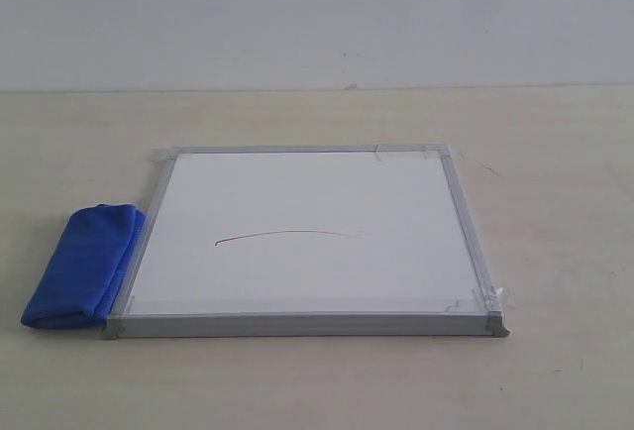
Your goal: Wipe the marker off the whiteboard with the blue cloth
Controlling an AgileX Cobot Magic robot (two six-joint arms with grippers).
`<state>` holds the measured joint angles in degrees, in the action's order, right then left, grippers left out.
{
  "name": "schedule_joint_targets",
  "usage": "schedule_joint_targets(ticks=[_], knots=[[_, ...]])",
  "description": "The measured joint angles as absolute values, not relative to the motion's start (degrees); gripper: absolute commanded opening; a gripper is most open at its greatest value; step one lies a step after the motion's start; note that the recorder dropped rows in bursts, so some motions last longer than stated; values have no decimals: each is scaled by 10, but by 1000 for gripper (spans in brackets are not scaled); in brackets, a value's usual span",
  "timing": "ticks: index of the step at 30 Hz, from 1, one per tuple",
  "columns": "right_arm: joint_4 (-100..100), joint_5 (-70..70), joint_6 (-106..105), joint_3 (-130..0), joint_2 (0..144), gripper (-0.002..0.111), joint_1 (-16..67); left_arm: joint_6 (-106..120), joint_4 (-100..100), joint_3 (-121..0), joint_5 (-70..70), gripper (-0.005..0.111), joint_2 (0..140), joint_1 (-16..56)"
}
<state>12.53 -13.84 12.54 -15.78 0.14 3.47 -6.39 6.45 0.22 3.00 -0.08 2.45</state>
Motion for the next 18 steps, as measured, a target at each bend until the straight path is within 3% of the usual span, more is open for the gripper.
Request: schedule_joint_targets(ticks=[9,18], knots=[[128,-61,92,-211,30,1,35,-64,65,2,30,4,-1,25],[176,-212,-62,-489,397,1,49,-64,65,2,30,4,-1,25]])
